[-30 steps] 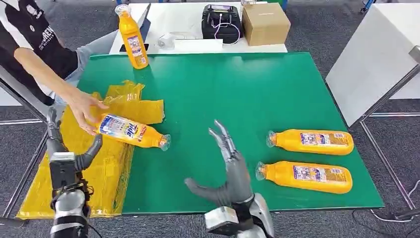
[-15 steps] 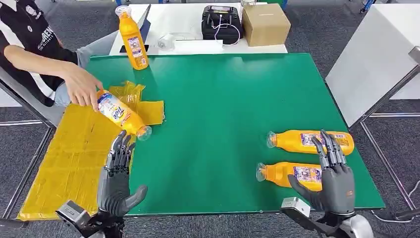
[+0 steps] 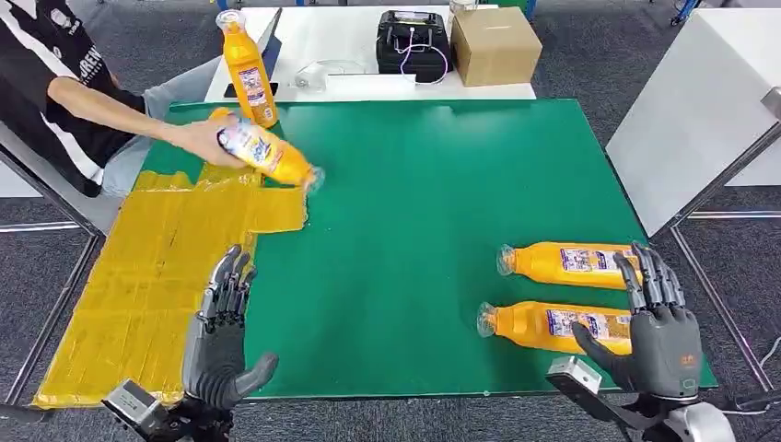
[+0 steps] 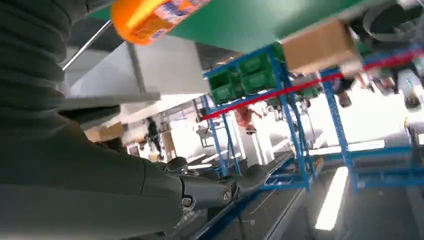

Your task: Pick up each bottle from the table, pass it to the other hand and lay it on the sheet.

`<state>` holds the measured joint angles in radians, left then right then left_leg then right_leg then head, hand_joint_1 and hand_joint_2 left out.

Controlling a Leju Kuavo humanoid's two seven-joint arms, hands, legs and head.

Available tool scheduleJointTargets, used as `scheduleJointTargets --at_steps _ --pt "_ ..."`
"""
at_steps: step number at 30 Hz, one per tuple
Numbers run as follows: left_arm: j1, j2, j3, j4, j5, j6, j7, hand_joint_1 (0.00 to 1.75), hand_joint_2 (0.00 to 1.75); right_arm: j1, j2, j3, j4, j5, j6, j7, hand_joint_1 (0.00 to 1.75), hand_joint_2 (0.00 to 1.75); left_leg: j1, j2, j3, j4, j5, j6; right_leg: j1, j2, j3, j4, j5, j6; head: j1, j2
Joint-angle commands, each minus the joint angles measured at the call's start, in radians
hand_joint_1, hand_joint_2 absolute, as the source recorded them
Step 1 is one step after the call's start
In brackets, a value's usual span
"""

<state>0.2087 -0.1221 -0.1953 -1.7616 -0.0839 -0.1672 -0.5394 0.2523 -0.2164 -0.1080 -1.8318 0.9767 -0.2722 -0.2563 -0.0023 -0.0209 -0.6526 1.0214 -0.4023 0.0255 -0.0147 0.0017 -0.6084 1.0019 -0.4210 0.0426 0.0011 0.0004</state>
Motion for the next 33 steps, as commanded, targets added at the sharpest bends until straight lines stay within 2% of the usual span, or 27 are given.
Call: scheduleJointTargets --at_steps 1,3,5,7,11,16,20,24,25,27,29,33 --pt "-0.088 0.039 -0.082 0.149 0.003 -0.033 0.015 0.00 1.75 -0.236 -0.224 0.003 0.293 0.001 0.148 -0.054 0.00 1.75 0.000 0.006 0.007 -0.002 -0.001 0.000 0.000 0.004 0.006 -0.004 0.001 0.000 0.000 0.000" --pt "-0.096 0.040 -0.083 0.158 0.009 -0.036 0.014 0.00 1.75 -0.299 -0.240 0.038 0.344 -0.011 0.181 -0.062 0.00 1.75 -0.002 0.004 0.004 -0.001 0.001 0.002 -0.002 0.002 0.003 -0.002 0.002 0.000 0.000 0.000" --pt "-0.100 0.040 -0.081 0.165 0.017 -0.042 0.014 0.00 1.75 -0.353 -0.256 0.079 0.384 -0.036 0.226 -0.064 0.00 1.75 -0.001 0.008 0.009 -0.002 0.000 0.001 0.000 0.006 0.009 -0.005 0.002 -0.001 0.000 0.000" --pt "-0.112 0.041 -0.080 0.186 0.031 -0.051 0.015 0.00 1.75 -0.435 -0.282 0.144 0.459 -0.057 0.274 -0.074 0.00 1.75 -0.002 0.006 0.005 -0.001 0.002 0.003 -0.001 0.004 0.005 -0.003 0.003 0.001 0.000 0.000" --pt "-0.129 0.042 -0.076 0.217 0.049 -0.065 0.013 0.00 1.75 -0.565 -0.295 0.253 0.583 -0.090 0.301 -0.084 0.00 1.75 -0.002 0.007 0.005 -0.001 0.003 0.004 -0.001 0.006 0.004 -0.003 0.004 0.002 0.000 0.000" --pt "-0.130 0.041 -0.075 0.220 0.051 -0.066 0.012 0.00 1.75 -0.570 -0.296 0.263 0.593 -0.094 0.305 -0.086 0.00 1.75 -0.001 0.005 0.007 -0.001 0.002 0.003 0.000 0.003 0.007 -0.003 0.002 0.001 0.000 0.000" --pt "-0.142 0.039 -0.071 0.242 0.062 -0.074 0.012 0.00 1.75 -0.649 -0.299 0.338 0.676 -0.129 0.343 -0.089 0.00 1.75 0.000 0.007 0.009 -0.001 0.001 0.003 0.000 0.004 0.010 -0.004 0.002 0.001 0.000 0.000" --pt "-0.152 0.040 -0.064 0.259 0.076 -0.078 0.008 0.00 1.75 -0.740 -0.326 0.433 0.796 -0.129 0.369 -0.084 0.00 1.75 -0.002 0.005 0.004 -0.001 0.003 0.004 -0.001 0.002 0.004 -0.002 0.003 0.002 0.000 0.000" --pt "-0.155 0.041 -0.061 0.263 0.078 -0.077 0.008 0.00 1.75 -0.758 -0.334 0.446 0.824 -0.138 0.387 -0.084 0.00 1.75 0.000 0.008 0.010 -0.001 0.001 0.003 0.001 0.004 0.011 -0.005 0.002 0.001 0.000 0.000" --pt "-0.163 0.039 -0.052 0.270 0.082 -0.070 0.007 0.00 1.75 -0.791 -0.350 0.479 0.873 -0.141 0.398 -0.087 0.00 1.75 -0.002 0.003 0.003 -0.001 0.004 0.004 -0.002 0.001 0.004 -0.002 0.003 0.002 0.000 0.000" --pt "-0.166 0.040 -0.047 0.269 0.086 -0.069 0.006 0.00 1.75 -0.803 -0.346 0.487 0.910 -0.146 0.404 -0.082 0.00 1.75 -0.001 0.005 0.007 -0.001 0.002 0.003 0.000 0.002 0.009 -0.003 0.002 0.001 0.000 0.000" --pt "-0.171 0.042 -0.047 0.268 0.091 -0.072 0.006 0.00 1.75 -0.820 -0.360 0.524 0.957 -0.161 0.412 -0.084 0.00 1.75 -0.002 0.002 0.004 -0.001 0.004 0.004 -0.001 0.000 0.005 -0.002 0.002 0.002 0.000 0.000"
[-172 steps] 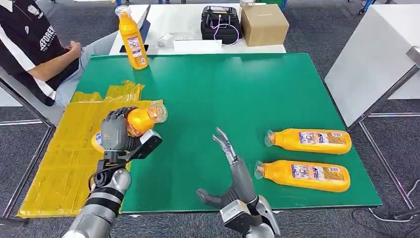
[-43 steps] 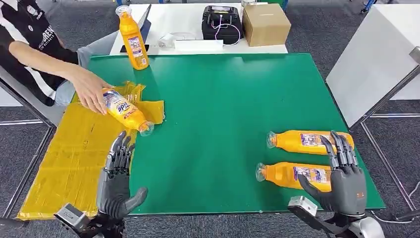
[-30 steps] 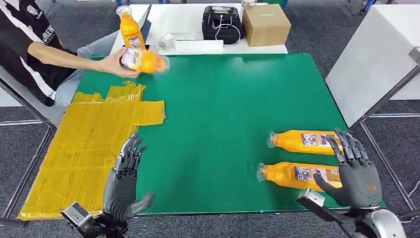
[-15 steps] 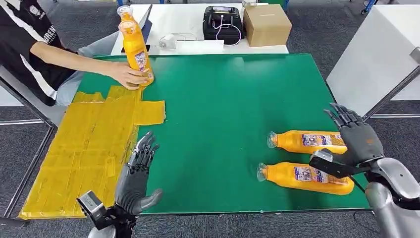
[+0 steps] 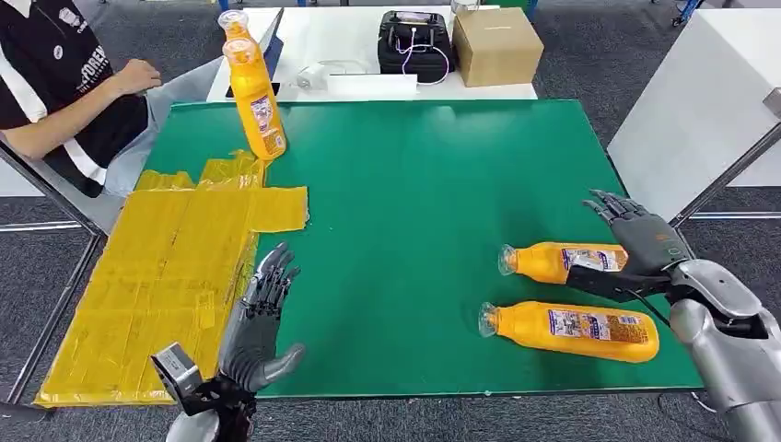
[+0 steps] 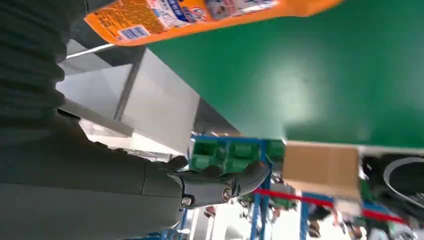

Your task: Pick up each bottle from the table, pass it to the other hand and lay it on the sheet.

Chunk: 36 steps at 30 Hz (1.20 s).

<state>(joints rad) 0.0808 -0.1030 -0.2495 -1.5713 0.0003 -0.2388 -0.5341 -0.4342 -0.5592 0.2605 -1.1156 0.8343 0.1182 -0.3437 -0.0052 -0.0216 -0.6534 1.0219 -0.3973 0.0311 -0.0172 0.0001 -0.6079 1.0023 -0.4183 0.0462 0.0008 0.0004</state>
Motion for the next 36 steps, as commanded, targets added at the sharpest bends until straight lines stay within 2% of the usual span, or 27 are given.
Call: scheduleJointTargets --at_steps 1,2,3,7,9,10,13,16,17,18,20,24,31,32,33,36 --pt "-0.046 0.024 0.006 0.080 0.009 0.000 0.000 0.00 1.75 -0.142 -0.025 0.169 0.255 -0.027 0.030 0.006 0.00 1.75 0.001 0.002 0.003 -0.001 -0.001 -0.001 0.001 0.001 0.003 -0.002 0.000 -0.001 0.000 0.000" --pt "-0.047 0.023 0.005 0.081 0.009 0.001 0.000 0.00 1.75 -0.144 -0.027 0.172 0.259 -0.028 0.030 0.006 0.00 1.75 0.003 0.005 0.009 -0.001 -0.004 -0.003 0.003 0.003 0.010 -0.004 -0.002 -0.003 0.000 0.000" --pt "-0.047 0.023 0.005 0.081 0.009 0.001 0.000 0.00 1.75 -0.144 -0.027 0.172 0.259 -0.028 0.030 0.006 0.00 1.75 0.001 0.002 0.004 0.000 -0.002 -0.001 0.001 0.001 0.004 -0.002 -0.001 -0.001 0.000 0.000" --pt "-0.047 0.023 0.005 0.081 0.009 0.001 0.000 0.00 1.75 -0.144 -0.027 0.172 0.259 -0.028 0.030 0.006 0.00 1.75 0.001 0.002 0.002 -0.001 -0.001 -0.001 0.001 0.001 0.003 -0.001 0.000 -0.001 0.000 0.000" --pt "-0.047 0.023 0.005 0.081 0.009 0.001 0.000 0.00 1.75 -0.144 -0.027 0.172 0.259 -0.028 0.030 0.006 0.00 1.75 0.002 0.005 0.007 -0.001 -0.003 -0.002 0.003 0.002 0.008 -0.003 -0.001 -0.002 0.000 0.000" --pt "-0.047 0.023 0.005 0.081 0.009 0.001 0.000 0.00 1.75 -0.144 -0.027 0.172 0.259 -0.028 0.030 0.006 0.00 1.75 0.001 0.002 0.002 0.000 -0.001 -0.001 0.001 0.001 0.002 -0.001 0.000 -0.001 0.000 0.000" --pt "-0.055 0.025 0.001 0.087 0.013 0.003 0.001 0.00 1.75 -0.161 -0.033 0.194 0.291 -0.041 0.043 0.014 0.00 1.75 0.002 0.004 0.006 0.000 -0.003 -0.002 0.002 0.002 0.006 -0.002 -0.001 -0.002 0.000 0.000" --pt "-0.062 0.027 -0.003 0.091 0.021 0.003 0.001 0.00 1.75 -0.181 -0.051 0.223 0.334 -0.062 0.058 0.009 0.00 1.75 0.000 0.002 0.002 -0.001 -0.001 -0.001 0.000 0.001 0.002 -0.001 0.000 -0.001 0.000 0.000" --pt "-0.063 0.028 -0.003 0.091 0.022 0.004 0.000 0.00 1.75 -0.185 -0.058 0.226 0.339 -0.067 0.067 0.007 0.00 1.75 0.002 0.005 0.008 -0.001 -0.003 -0.003 0.003 0.002 0.009 -0.003 -0.001 -0.002 0.000 0.000" --pt "-0.065 0.029 -0.002 0.091 0.023 0.005 0.000 0.00 1.75 -0.187 -0.064 0.229 0.341 -0.071 0.072 0.004 0.00 1.75 0.000 0.002 0.003 0.000 -0.001 -0.001 0.001 0.000 0.003 -0.001 -0.001 -0.001 0.000 0.000" --pt "-0.069 0.029 -0.002 0.095 0.029 0.005 -0.001 0.00 1.75 -0.190 -0.066 0.238 0.357 -0.086 0.073 0.000 0.00 1.75 0.001 0.002 0.004 0.000 -0.002 -0.002 0.001 0.001 0.005 -0.002 -0.001 -0.002 0.000 0.000" --pt "-0.070 0.029 -0.008 0.103 0.029 0.004 0.001 0.00 1.75 -0.188 -0.027 0.246 0.399 -0.081 0.029 0.006 0.00 1.75 0.001 0.002 0.004 -0.001 -0.002 -0.001 0.001 0.001 0.004 -0.002 0.000 -0.001 0.000 0.000" --pt "-0.076 0.032 -0.010 0.114 0.027 0.004 0.002 0.00 1.75 -0.236 0.041 0.275 0.491 -0.063 0.025 0.010 0.00 1.75 0.001 0.004 0.003 -0.001 -0.001 -0.001 0.001 0.003 0.003 -0.002 0.000 -0.001 0.000 0.000" --pt "-0.078 0.031 -0.011 0.115 0.027 0.004 0.002 0.00 1.75 -0.234 0.050 0.278 0.497 -0.061 0.021 0.013 0.00 1.75 0.003 0.008 0.009 -0.002 -0.003 -0.003 0.003 0.005 0.009 -0.005 0.000 -0.003 0.000 0.000" --pt "-0.084 0.031 -0.012 0.121 0.028 0.004 0.001 0.00 1.75 -0.231 0.067 0.277 0.513 -0.061 0.011 0.017 0.00 1.75 0.001 0.004 0.004 -0.001 -0.002 -0.001 0.002 0.002 0.004 -0.003 0.000 -0.001 0.000 0.000" --pt "-0.086 0.031 -0.013 0.122 0.028 0.003 0.001 0.00 1.75 -0.230 0.073 0.279 0.522 -0.059 0.002 0.017 0.00 1.75 0.002 0.004 0.004 -0.001 -0.001 -0.001 0.002 0.002 0.004 -0.003 0.000 -0.001 0.000 0.000"
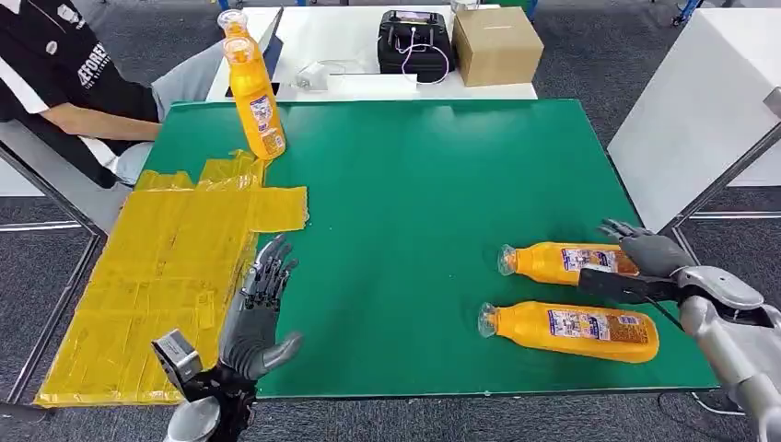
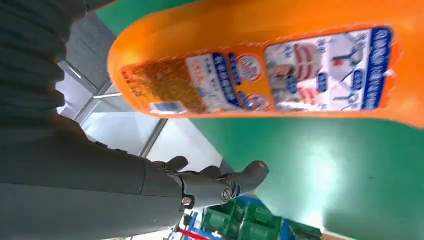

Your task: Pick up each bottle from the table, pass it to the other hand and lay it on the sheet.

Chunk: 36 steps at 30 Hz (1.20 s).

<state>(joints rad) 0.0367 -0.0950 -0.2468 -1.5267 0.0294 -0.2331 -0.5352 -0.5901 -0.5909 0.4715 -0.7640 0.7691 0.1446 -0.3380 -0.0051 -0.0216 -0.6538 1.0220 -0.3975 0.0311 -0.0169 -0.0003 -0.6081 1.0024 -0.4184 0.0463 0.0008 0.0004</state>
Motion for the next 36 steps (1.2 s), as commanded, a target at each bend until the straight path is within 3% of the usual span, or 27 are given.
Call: scheduleJointTargets --at_steps 1,19,20,21,26,27,31,33,36 --pt "-0.043 0.024 -0.018 0.079 -0.001 -0.003 0.002 0.00 1.75 -0.084 0.108 0.072 0.194 0.008 -0.035 0.006 0.00 1.75 0.002 0.006 0.007 -0.001 -0.002 -0.002 0.003 0.004 0.007 -0.004 0.000 -0.002 0.000 0.000" --pt "-0.051 0.025 -0.033 0.098 0.003 0.002 0.014 0.00 1.75 -0.114 0.190 0.118 0.342 0.050 -0.052 0.017 0.00 1.75 0.000 0.002 0.004 -0.001 -0.001 -0.001 0.001 0.001 0.004 -0.002 0.000 -0.001 0.000 0.000" --pt "-0.052 0.025 -0.034 0.101 0.005 0.003 0.015 0.00 1.75 -0.119 0.189 0.125 0.354 0.056 -0.049 0.022 0.30 1.75 0.001 0.003 0.006 -0.001 -0.002 -0.002 0.002 0.002 0.007 -0.003 -0.001 -0.002 0.000 0.000" --pt "-0.052 0.024 -0.034 0.102 0.005 0.003 0.015 0.00 1.75 -0.121 0.184 0.128 0.360 0.058 -0.047 0.027 0.84 1.75 0.000 0.002 0.003 -0.001 -0.001 -0.001 0.001 0.001 0.003 -0.002 0.000 -0.001 0.000 0.000" --pt "-0.052 0.024 -0.034 0.102 0.005 0.003 0.015 0.00 1.75 -0.121 0.183 0.128 0.361 0.058 -0.047 0.027 0.84 1.75 0.002 0.004 0.010 -0.001 -0.003 -0.003 0.004 0.002 0.011 -0.004 -0.001 -0.003 0.000 0.000" --pt "-0.052 0.024 -0.034 0.103 0.006 0.004 0.016 0.00 1.75 -0.123 0.182 0.133 0.363 0.063 -0.042 0.030 1.29 1.75 0.001 0.002 0.005 -0.001 -0.001 -0.001 0.002 0.000 0.006 -0.002 -0.001 -0.001 0.000 0.000" --pt "-0.056 0.023 -0.033 0.111 0.008 0.004 0.017 0.00 1.75 -0.127 0.173 0.143 0.372 0.067 -0.018 0.037 1.43 1.75 0.000 0.001 0.003 -0.001 -0.001 -0.001 0.001 0.000 0.004 -0.001 0.000 -0.001 0.000 0.000" --pt "-0.056 0.022 -0.033 0.113 0.008 0.005 0.017 0.00 1.75 -0.127 0.173 0.143 0.372 0.067 -0.019 0.037 1.40 1.75 0.001 0.001 0.005 -0.001 -0.001 -0.001 0.002 0.000 0.005 -0.002 -0.001 -0.001 0.000 0.000" --pt "-0.050 0.022 -0.030 0.106 0.010 0.007 0.016 0.00 1.75 -0.138 0.175 0.162 0.365 0.090 -0.036 0.055 1.68 1.75 0.001 0.001 0.005 -0.001 -0.001 -0.001 0.002 0.000 0.006 -0.002 -0.001 -0.001 0.001 0.000"
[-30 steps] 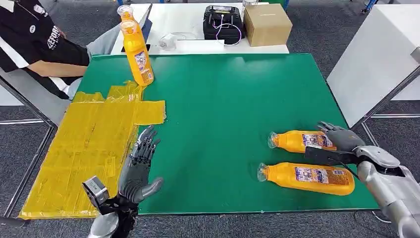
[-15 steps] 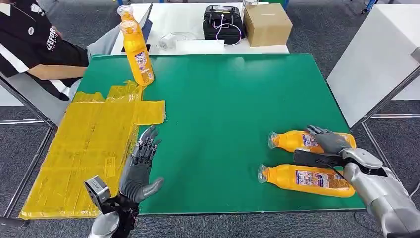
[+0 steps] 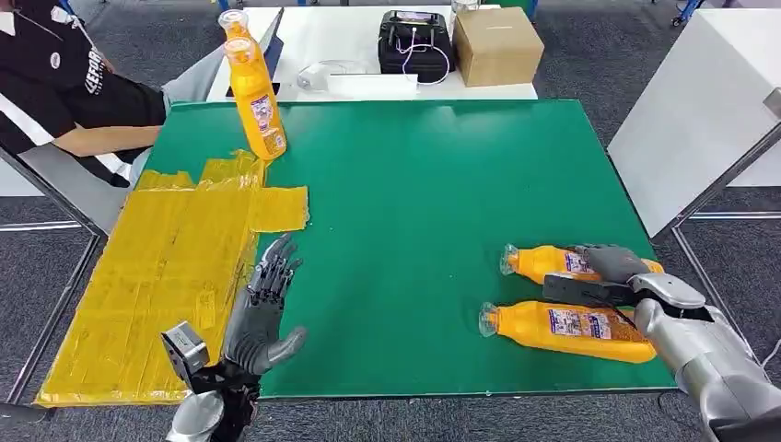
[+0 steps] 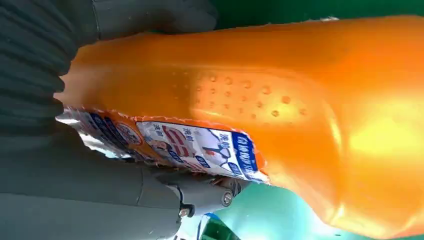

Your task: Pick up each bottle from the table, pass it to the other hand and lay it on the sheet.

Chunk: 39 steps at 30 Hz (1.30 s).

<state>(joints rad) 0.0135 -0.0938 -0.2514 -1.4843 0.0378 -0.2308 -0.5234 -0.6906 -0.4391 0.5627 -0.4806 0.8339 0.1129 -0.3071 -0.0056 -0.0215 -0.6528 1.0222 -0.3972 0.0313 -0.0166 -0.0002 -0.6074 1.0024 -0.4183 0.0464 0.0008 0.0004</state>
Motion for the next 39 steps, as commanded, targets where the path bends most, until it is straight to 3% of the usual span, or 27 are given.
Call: scheduleJointTargets --at_steps 1,2,5,8,10,12,15,18,23,30,32,35,39 --pt "-0.024 0.020 -0.024 0.061 0.002 0.004 0.005 0.00 1.75 -0.041 0.029 0.078 0.083 0.034 -0.015 0.038 1.71 1.75 0.001 0.001 0.003 -0.001 -0.001 -0.001 0.001 0.000 0.003 -0.002 0.000 -0.001 0.000 0.000" --pt "-0.021 0.019 -0.022 0.055 0.002 0.004 0.005 0.00 1.75 -0.043 0.034 0.083 0.083 0.043 -0.029 0.050 1.75 1.75 0.001 0.002 0.005 -0.001 -0.002 -0.002 0.002 0.001 0.006 -0.002 -0.001 -0.002 0.000 0.000" --pt "0.007 0.013 -0.011 0.020 -0.005 0.013 0.018 0.00 1.75 -0.018 0.079 0.034 0.045 0.071 -0.223 0.099 1.75 1.75 0.003 0.005 0.009 -0.001 -0.003 -0.003 0.004 0.003 0.010 -0.004 -0.001 -0.003 0.000 0.000" --pt "0.031 0.010 -0.007 -0.018 -0.029 0.017 0.038 0.00 1.75 0.028 0.162 -0.117 -0.063 0.080 -0.424 0.176 1.75 1.75 0.002 0.007 0.008 -0.001 -0.003 -0.002 0.003 0.005 0.008 -0.003 0.000 -0.002 0.001 0.000" --pt "0.027 0.006 -0.014 -0.023 -0.048 0.021 0.048 0.00 1.75 0.070 0.214 -0.238 -0.191 0.099 -0.500 0.203 1.75 1.75 0.001 0.006 0.004 -0.001 -0.002 -0.002 0.002 0.005 0.004 -0.001 0.000 -0.001 0.000 0.000" --pt "0.023 0.003 -0.018 -0.022 -0.052 0.022 0.051 0.00 1.75 0.079 0.221 -0.249 -0.229 0.118 -0.486 0.219 1.75 1.75 0.001 0.008 0.005 -0.001 -0.002 -0.002 0.002 0.007 0.004 -0.001 0.000 -0.002 0.000 0.000" --pt "0.012 -0.001 -0.042 -0.015 -0.080 0.033 0.062 0.00 1.75 0.140 0.293 -0.406 -0.373 0.181 -0.617 0.243 1.75 1.75 0.001 0.004 0.004 0.000 -0.002 -0.002 0.004 0.003 0.004 -0.001 -0.001 -0.002 0.000 0.000" --pt "0.010 -0.002 -0.048 -0.015 -0.082 0.037 0.064 0.00 1.75 0.152 0.304 -0.415 -0.405 0.202 -0.603 0.260 1.75 1.75 0.002 0.002 0.003 0.000 -0.002 -0.002 0.004 0.001 0.004 0.000 -0.001 -0.001 0.000 0.000" --pt "-0.012 0.004 -0.085 0.008 -0.121 0.056 0.085 0.00 1.75 0.269 0.433 -0.486 -0.663 0.080 -0.644 0.125 1.75 1.75 0.003 0.003 0.005 -0.001 -0.002 -0.003 0.005 0.002 0.006 -0.001 -0.001 -0.002 0.000 0.000" --pt "-0.017 0.003 -0.093 0.013 -0.125 0.061 0.088 0.00 1.75 0.295 0.438 -0.473 -0.704 0.086 -0.642 0.135 1.75 1.75 0.002 0.000 0.003 -0.001 -0.001 -0.002 0.004 -0.001 0.004 -0.001 -0.002 -0.002 0.000 0.000" --pt "-0.024 0.008 -0.112 0.017 -0.139 0.061 0.093 0.00 1.75 0.321 0.473 -0.466 -0.740 -0.072 -0.562 0.041 1.75 1.75 0.002 0.000 0.003 0.000 -0.002 -0.002 0.005 -0.001 0.004 -0.001 -0.002 -0.002 0.000 0.000" --pt "-0.038 0.006 -0.135 0.027 -0.148 0.063 0.101 0.00 1.75 0.360 0.521 -0.370 -0.752 -0.135 -0.417 0.035 1.75 1.75 0.003 0.003 0.007 0.000 -0.003 -0.003 0.006 0.001 0.008 -0.002 -0.002 -0.002 0.000 0.000" --pt "-0.065 0.006 -0.171 0.057 -0.147 0.054 0.117 0.00 1.75 0.355 0.582 -0.240 -0.664 -0.207 -0.335 -0.003 1.75 1.75 0.002 0.005 0.005 -0.001 -0.002 -0.003 0.005 0.003 0.005 -0.001 -0.001 -0.002 0.000 0.000"
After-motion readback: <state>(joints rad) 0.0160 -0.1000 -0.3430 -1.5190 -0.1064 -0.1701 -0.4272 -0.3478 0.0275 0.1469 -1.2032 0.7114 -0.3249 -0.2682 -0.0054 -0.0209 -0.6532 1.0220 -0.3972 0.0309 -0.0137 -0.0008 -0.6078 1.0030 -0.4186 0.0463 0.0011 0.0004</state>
